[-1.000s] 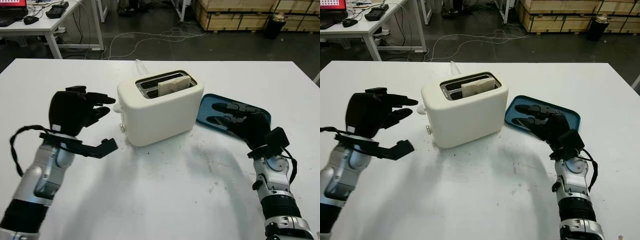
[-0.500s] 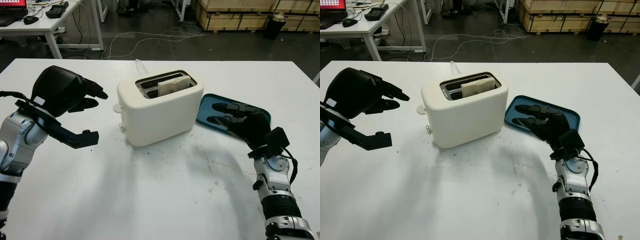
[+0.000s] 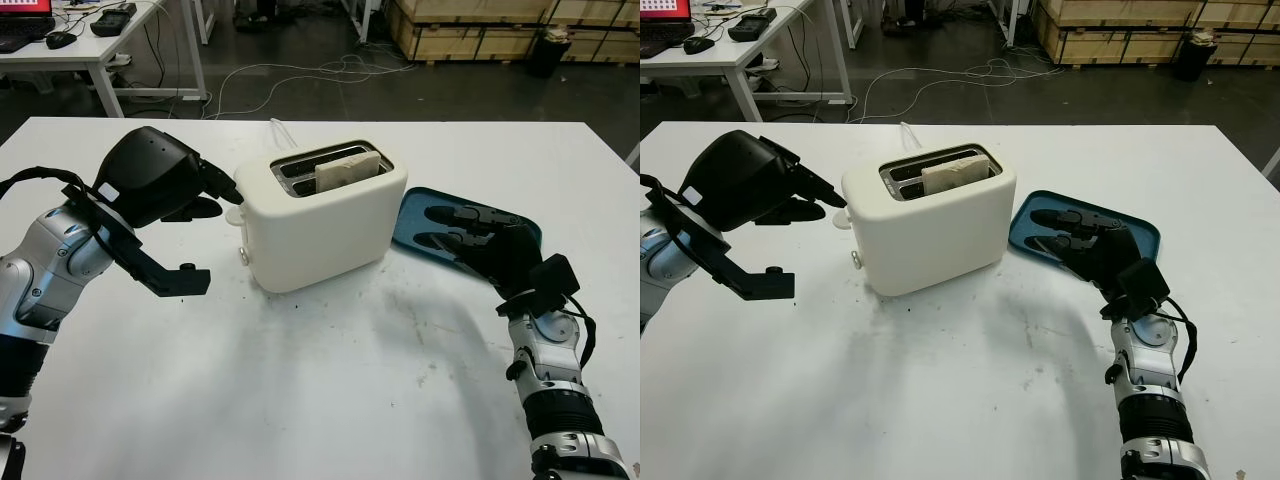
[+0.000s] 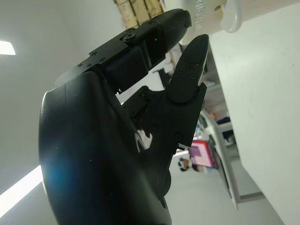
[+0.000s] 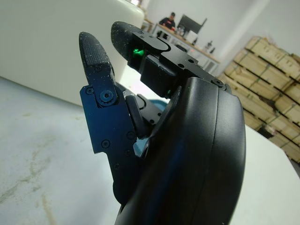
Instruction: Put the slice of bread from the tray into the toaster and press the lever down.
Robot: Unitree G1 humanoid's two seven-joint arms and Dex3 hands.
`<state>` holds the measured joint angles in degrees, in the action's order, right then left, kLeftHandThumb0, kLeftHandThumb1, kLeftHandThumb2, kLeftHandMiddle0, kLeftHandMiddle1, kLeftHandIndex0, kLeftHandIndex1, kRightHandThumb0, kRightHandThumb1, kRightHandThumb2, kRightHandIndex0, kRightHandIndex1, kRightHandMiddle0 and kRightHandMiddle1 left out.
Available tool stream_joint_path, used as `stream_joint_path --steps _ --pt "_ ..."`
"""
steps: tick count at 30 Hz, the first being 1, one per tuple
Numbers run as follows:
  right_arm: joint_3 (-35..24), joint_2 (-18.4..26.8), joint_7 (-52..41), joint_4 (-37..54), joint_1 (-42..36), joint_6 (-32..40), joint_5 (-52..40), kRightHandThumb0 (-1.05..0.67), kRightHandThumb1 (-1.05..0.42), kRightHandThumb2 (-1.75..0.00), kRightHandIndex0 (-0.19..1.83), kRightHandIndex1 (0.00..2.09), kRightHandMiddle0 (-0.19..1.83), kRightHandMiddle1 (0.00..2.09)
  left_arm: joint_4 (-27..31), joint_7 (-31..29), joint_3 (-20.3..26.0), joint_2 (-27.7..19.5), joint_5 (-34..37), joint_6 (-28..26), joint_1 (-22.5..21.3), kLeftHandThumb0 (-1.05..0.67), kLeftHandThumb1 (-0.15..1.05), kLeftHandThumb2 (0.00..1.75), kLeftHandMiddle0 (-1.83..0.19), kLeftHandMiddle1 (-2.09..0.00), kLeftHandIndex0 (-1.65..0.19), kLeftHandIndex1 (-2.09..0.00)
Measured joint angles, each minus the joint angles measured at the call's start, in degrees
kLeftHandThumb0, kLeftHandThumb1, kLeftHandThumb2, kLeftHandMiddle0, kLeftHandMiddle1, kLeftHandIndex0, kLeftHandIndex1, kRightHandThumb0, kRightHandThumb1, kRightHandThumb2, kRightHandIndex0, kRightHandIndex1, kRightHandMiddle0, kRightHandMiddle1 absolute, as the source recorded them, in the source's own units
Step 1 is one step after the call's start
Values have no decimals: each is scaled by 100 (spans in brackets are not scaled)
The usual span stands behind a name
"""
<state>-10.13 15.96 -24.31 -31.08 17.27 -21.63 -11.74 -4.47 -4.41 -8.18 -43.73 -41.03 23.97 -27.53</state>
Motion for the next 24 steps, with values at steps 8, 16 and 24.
stream_joint_path --steps 8,16,24 --pt "0 0 4 5 0 0 1 -52 -82 0 116 1 108 0 -333 -40 -222 -2 -228 128 -224 -37 78 0 -111 -128 -121 0" --pt "0 0 6 6 0 0 0 -53 -82 0 117 1 108 0 -404 -194 -260 -2 -229 121 -245 -33 78 0 -109 -131 -121 0" --pt "3 1 17 7 -1 0 8 -53 -83 0 116 0 107 0 -507 -233 -312 1 -227 144 -256 -34 79 0 -107 -135 -121 0"
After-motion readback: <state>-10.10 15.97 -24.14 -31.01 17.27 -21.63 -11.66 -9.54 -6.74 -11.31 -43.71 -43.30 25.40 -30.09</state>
